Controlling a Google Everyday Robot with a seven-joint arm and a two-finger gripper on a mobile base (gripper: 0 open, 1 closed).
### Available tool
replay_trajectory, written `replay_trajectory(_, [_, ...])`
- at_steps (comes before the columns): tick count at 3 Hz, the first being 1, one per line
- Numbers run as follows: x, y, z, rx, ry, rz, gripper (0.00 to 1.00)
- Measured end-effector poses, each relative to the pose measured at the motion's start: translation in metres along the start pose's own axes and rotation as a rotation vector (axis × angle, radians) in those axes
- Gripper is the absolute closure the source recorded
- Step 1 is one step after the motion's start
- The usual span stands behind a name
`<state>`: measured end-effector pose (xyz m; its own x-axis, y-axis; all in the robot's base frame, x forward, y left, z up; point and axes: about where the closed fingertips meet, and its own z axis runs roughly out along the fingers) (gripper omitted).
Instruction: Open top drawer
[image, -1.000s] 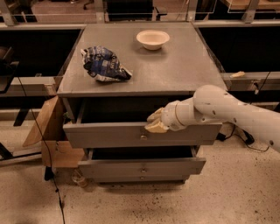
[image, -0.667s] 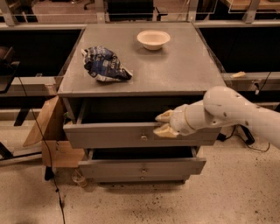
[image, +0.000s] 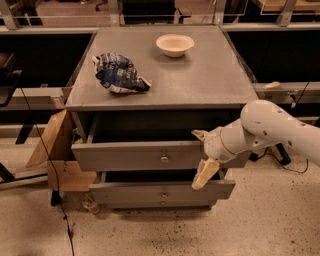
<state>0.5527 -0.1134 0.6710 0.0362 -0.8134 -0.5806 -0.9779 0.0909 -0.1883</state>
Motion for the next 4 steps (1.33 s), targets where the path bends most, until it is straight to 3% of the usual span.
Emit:
replay_trajectory(2, [0.012, 0.002, 0.000, -0.025, 0.059, -0.009, 0.48])
replay_trajectory(4, [0.003, -0.002, -0.013, -0.025, 0.059, -0.009, 0.94])
